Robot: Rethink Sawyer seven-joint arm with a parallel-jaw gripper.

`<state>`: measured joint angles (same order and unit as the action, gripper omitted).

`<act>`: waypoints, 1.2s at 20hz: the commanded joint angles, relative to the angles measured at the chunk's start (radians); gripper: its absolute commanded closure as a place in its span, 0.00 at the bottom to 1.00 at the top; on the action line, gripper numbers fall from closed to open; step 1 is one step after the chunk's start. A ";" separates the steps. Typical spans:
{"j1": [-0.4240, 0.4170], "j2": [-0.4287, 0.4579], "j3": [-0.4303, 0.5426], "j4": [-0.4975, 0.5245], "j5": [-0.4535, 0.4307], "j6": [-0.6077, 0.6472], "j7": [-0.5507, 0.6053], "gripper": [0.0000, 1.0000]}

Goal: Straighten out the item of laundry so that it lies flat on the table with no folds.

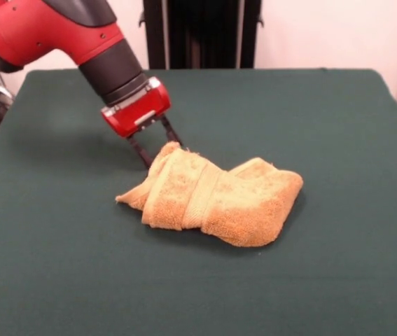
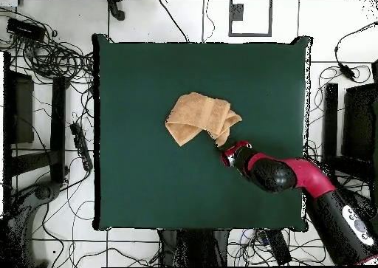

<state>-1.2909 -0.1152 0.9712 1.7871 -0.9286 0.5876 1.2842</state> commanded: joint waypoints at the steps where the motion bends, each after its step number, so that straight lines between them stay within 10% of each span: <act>1: 0.079 0.054 0.051 0.036 0.009 0.044 -0.301 0.00; 15: 0.115 0.009 0.033 0.021 -0.053 0.024 -0.282 0.00; 16: 0.114 0.007 0.033 0.025 -0.056 0.020 -0.280 1.00; 24: 0.120 -0.005 0.030 0.030 -0.075 0.003 -0.260 1.00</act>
<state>-1.2350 -0.0941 0.9861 1.8340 -0.9617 0.5876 1.2842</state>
